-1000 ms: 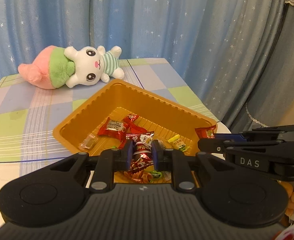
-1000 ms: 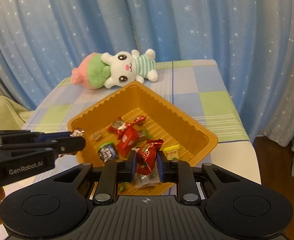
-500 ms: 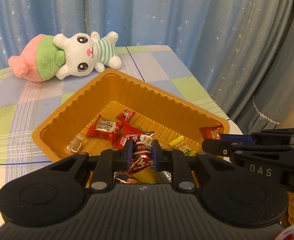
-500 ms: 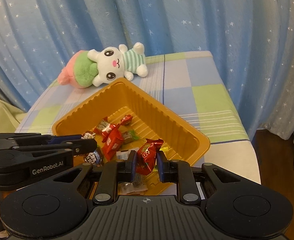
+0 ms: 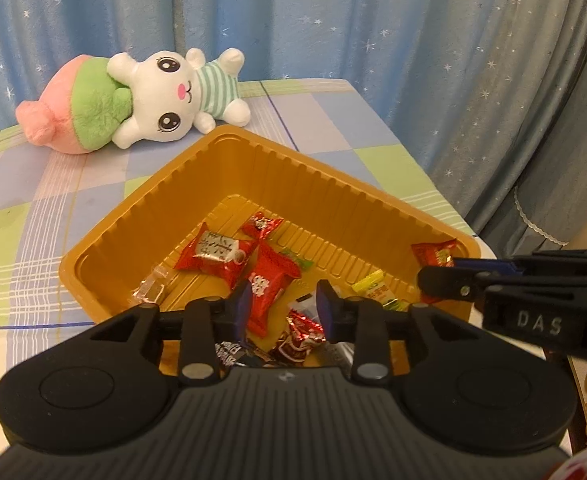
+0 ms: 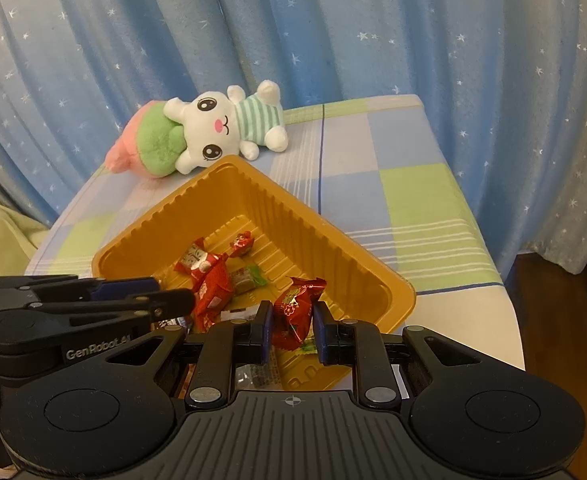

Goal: Organize snacks
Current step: 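Open the left tool to drop its candy into the tray while the right drops its candy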

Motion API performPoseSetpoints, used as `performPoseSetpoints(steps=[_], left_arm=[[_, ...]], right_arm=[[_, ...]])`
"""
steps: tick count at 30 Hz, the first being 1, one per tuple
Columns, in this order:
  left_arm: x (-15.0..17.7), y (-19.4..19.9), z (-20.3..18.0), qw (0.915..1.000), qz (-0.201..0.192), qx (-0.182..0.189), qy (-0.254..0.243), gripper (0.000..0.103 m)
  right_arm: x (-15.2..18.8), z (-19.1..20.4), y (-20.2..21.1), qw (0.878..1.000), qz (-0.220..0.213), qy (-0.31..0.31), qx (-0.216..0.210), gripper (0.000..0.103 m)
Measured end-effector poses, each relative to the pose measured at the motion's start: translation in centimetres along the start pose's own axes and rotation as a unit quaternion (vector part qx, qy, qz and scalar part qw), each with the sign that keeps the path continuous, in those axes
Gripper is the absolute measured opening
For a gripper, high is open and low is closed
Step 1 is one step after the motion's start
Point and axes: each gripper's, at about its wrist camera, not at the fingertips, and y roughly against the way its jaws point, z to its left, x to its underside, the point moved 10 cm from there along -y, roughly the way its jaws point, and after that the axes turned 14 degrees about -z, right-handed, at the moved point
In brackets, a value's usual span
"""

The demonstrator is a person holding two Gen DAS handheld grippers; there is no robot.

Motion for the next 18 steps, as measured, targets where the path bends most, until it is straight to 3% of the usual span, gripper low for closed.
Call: performPoseSetpoints(steps=[7, 18], left_arm=[[0.1, 0.4, 1.6, 0.9998, 0.001, -0.014, 0.012, 0.042], [-0.2, 0.8, 4.4, 0.9988, -0.003, -0.040, 0.027, 0.046]], right_arm=[[-0.2, -0.4, -0.6, 1.000, 0.002, -0.001, 0.000, 0.022], [-1.0, 0.9, -3.0, 1.000, -0.003, 0.009, -0.016, 0.022]])
